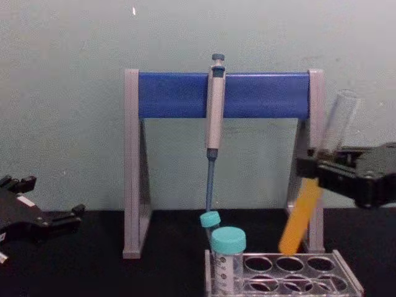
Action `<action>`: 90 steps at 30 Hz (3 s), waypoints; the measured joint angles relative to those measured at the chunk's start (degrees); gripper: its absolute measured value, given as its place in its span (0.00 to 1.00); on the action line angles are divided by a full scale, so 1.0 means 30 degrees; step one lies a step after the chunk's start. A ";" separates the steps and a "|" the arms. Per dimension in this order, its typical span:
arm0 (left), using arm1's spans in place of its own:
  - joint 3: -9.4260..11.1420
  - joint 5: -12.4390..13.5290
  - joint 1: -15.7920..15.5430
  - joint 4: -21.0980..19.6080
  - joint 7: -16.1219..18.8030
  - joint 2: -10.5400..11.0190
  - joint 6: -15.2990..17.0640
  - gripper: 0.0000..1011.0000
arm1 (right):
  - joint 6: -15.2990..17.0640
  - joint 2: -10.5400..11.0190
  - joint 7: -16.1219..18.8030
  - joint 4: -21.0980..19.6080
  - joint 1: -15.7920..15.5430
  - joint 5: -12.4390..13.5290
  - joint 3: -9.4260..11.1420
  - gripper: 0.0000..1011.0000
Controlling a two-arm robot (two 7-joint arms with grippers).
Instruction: Pick up the test tube from the test tube rack, shake it, then place it back into the test tube rack.
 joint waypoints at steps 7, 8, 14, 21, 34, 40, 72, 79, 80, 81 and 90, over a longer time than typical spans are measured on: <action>0.0001 0.0000 0.0000 0.0000 0.0000 -0.0001 0.0001 0.99 | -0.0142 -0.1069 0.0046 0.1372 0.1394 -0.0529 -0.0885 0.22; 0.0001 0.0000 0.0000 0.0000 0.0000 0.0000 0.0001 0.99 | -0.0174 -0.1214 0.0012 0.1567 0.1577 -0.0572 -0.0938 0.22; 0.0001 0.0001 0.0000 0.0000 0.0000 0.0000 0.0000 0.99 | -0.0516 -0.2039 -0.0280 0.2947 0.2670 -0.0979 -0.1135 0.22; 0.0001 0.0001 0.0000 0.0001 0.0000 0.0000 0.0001 0.99 | -0.0580 -0.2070 -0.0566 0.3609 0.3021 -0.1127 -0.0710 0.22; 0.0001 0.0001 0.0001 0.0001 0.0000 0.0000 0.0001 0.99 | -0.0412 -0.0668 -0.0777 0.2311 0.1248 -0.0682 0.0818 0.22; 0.0001 0.0002 0.0000 0.0001 0.0000 0.0000 0.0000 0.99 | -0.0398 -0.0071 -0.0516 0.0932 -0.0039 -0.0337 0.1109 0.22; 0.0001 0.0000 0.0000 0.0000 0.0000 0.0000 0.0001 0.99 | -0.0242 -0.2012 -0.0439 0.3973 0.3331 -0.1034 -0.0643 0.22; 0.0001 0.0001 0.0000 0.0000 0.0000 0.0000 0.0001 0.99 | -0.0213 -0.1345 -0.0684 0.3312 0.2439 -0.0711 0.0216 0.22; 0.0001 0.0001 0.0000 0.0001 0.0000 -0.0001 0.0001 0.99 | -0.0210 -0.1144 -0.0726 0.2970 0.2069 -0.0617 0.0404 0.22; 0.0001 0.0001 0.0000 0.0001 0.0000 0.0000 0.0001 0.99 | -0.0209 -0.1053 -0.0747 0.2799 0.1887 -0.0562 0.0486 0.22; 0.0001 0.0001 0.0000 0.0000 -0.0001 0.0000 0.0001 0.99 | -0.0283 -0.0421 -0.0656 0.1008 0.0230 -0.0118 0.0916 0.22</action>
